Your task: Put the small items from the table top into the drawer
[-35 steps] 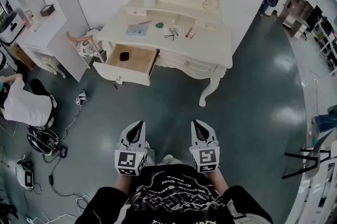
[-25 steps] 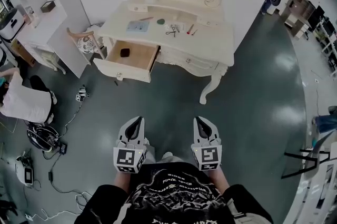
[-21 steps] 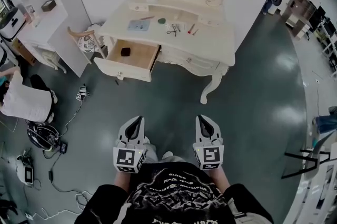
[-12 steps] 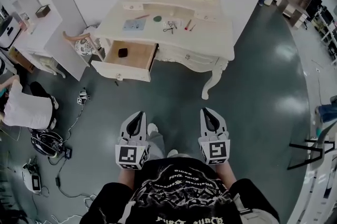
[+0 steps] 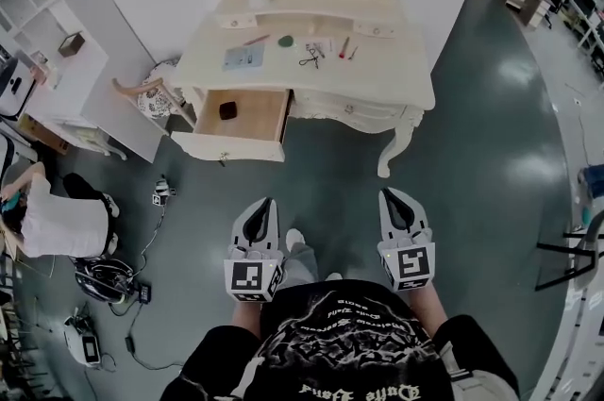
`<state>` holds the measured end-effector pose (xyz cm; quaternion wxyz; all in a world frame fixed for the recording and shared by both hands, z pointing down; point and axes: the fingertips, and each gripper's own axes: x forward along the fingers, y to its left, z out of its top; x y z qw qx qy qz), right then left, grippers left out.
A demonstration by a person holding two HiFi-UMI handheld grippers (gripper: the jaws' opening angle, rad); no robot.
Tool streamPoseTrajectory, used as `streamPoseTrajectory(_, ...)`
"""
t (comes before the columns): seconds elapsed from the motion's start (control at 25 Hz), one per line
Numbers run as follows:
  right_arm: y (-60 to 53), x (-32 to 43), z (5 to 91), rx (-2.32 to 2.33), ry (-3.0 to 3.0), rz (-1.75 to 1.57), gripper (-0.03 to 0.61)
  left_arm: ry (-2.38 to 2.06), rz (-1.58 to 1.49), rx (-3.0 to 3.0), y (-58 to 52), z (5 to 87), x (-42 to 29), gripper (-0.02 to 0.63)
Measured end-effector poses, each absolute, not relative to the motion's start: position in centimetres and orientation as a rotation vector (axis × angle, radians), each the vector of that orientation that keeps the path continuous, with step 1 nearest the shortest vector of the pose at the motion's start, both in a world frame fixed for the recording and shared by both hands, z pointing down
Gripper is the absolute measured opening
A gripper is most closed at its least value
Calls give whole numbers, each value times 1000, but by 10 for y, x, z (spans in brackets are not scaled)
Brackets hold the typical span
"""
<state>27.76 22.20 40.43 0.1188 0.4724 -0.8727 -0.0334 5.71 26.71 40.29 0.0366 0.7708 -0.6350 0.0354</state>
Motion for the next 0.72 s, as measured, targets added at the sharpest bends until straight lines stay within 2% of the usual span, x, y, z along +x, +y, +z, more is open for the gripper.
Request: streamPoseTrajectory(0.72, 126, 216, 423, 1452, -2482, 4, 11, -1850, 123, 2387, 152, 421, -16, 15)
